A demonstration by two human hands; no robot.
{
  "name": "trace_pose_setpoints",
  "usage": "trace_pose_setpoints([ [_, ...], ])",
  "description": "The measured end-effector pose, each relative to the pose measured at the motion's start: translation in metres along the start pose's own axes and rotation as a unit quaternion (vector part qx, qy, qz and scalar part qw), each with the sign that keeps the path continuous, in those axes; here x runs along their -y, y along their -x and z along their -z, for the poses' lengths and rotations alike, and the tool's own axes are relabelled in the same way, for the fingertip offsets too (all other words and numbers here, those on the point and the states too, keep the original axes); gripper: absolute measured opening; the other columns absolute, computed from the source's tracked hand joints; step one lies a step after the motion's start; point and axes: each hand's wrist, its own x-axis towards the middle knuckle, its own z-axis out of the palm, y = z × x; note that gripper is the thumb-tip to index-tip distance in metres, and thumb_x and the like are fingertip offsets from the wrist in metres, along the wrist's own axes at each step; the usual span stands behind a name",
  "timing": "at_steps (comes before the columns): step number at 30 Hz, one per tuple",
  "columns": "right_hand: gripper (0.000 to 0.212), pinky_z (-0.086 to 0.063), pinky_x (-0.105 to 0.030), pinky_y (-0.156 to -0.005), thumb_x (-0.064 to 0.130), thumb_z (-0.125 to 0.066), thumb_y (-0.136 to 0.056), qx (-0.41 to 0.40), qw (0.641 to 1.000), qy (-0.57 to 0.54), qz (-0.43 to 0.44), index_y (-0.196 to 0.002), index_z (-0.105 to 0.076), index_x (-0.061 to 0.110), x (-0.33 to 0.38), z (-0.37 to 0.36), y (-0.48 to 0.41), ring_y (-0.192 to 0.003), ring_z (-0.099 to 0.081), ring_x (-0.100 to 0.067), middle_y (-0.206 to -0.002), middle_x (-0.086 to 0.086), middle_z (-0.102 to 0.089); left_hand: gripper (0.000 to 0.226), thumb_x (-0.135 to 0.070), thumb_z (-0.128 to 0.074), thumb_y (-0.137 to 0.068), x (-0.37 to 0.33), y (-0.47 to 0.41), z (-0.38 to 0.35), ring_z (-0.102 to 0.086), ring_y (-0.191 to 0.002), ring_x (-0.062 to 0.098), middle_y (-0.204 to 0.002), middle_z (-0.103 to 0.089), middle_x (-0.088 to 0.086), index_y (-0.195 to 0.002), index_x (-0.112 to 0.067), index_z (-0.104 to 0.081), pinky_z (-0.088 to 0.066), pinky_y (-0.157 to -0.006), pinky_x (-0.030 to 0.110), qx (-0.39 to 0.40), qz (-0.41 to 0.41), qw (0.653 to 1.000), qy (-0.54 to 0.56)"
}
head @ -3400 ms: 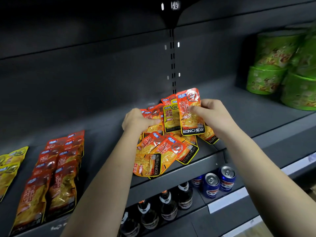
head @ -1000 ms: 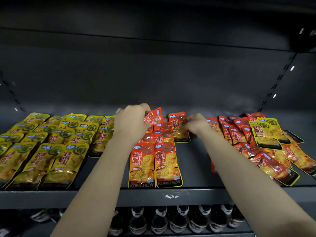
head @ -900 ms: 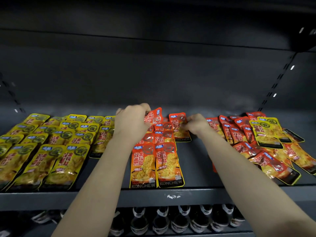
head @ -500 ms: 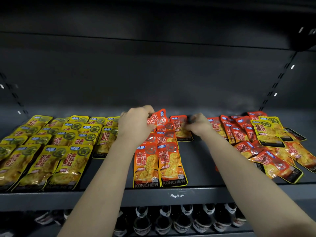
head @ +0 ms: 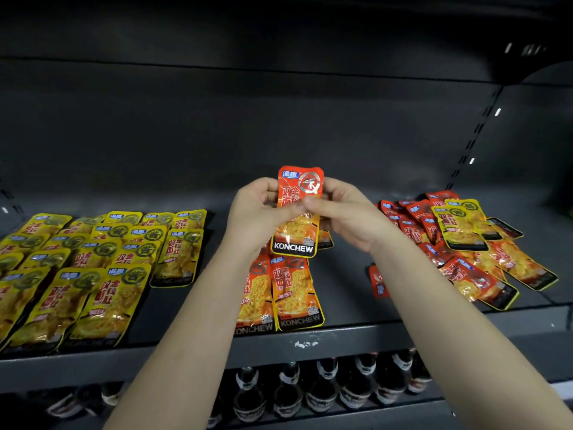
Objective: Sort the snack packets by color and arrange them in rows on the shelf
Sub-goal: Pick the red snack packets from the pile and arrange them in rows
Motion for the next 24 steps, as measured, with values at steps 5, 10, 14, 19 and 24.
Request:
trace_pose_setpoints([
  [5,0.045,-0.051,-0.053,-0.094,0.02,-0.072,-0.075,-0.039,0.999,-0.001,0.018,-0.113,-0.063,-0.003,0.004,0.002,0.004,-0.095,-0.067,-0.031,-0.107,-0.02,-0.069,0.047,-0.029,-0.085,-0.064,0.001,-0.001,-0.002,-0.072,-0.091,0.015,-0.099,-0.074,-0.002,-0.106,-0.022,-0.066,-0.057,-0.085,0.046,0.055,-0.025,0.997,-0.041],
  [10,0.009,-0.058,-0.033,-0.072,0.008,-0.066,-0.087,-0.082,0.995,0.036,0.038,-0.096,-0.067,0.006,-0.001,0.013,0.0,-0.074,-0.07,-0.019,-0.082,-0.004,-0.074,0.029,-0.042,-0.072,-0.081,-0.007,-0.002,0.003,-0.069,-0.081,0.004,-0.091,-0.071,-0.009,-0.105,-0.028,-0.065,-0.057,-0.08,0.038,0.063,-0.079,0.972,-0.21],
  [14,0.003,-0.056,-0.031,-0.07,0.008,-0.066,-0.088,-0.126,0.992,0.032,0.007,-0.089,-0.068,0.009,-0.015,0.029,-0.003,-0.072,-0.069,-0.018,-0.08,-0.004,-0.074,0.032,-0.041,-0.067,-0.087,0.001,0.0,0.021,-0.064,-0.088,0.008,-0.1,-0.068,-0.009,-0.114,-0.026,-0.062,-0.054,-0.081,0.035,0.044,-0.07,0.928,-0.364],
  [19,0.02,-0.054,-0.046,-0.089,0.013,-0.076,-0.081,-0.158,0.979,0.073,-0.109,-0.098,-0.068,0.004,-0.049,0.047,-0.016,-0.087,-0.068,-0.024,-0.089,-0.007,-0.073,0.027,-0.039,-0.067,-0.087,0.015,0.003,0.035,-0.064,-0.098,0.016,-0.108,-0.068,-0.006,-0.11,-0.027,-0.062,-0.05,-0.089,0.039,-0.015,-0.065,0.873,-0.483],
  [24,0.039,-0.05,-0.027,-0.065,0.019,-0.082,-0.075,-0.186,0.961,0.094,-0.18,-0.108,-0.065,0.007,-0.068,0.049,-0.028,-0.087,-0.063,-0.018,-0.098,-0.006,-0.069,0.024,-0.036,-0.063,-0.091,0.026,-0.002,0.043,-0.063,-0.105,0.021,-0.113,-0.066,-0.002,-0.112,-0.026,-0.058,-0.036,-0.098,0.041,-0.081,-0.037,0.8,-0.593],
])
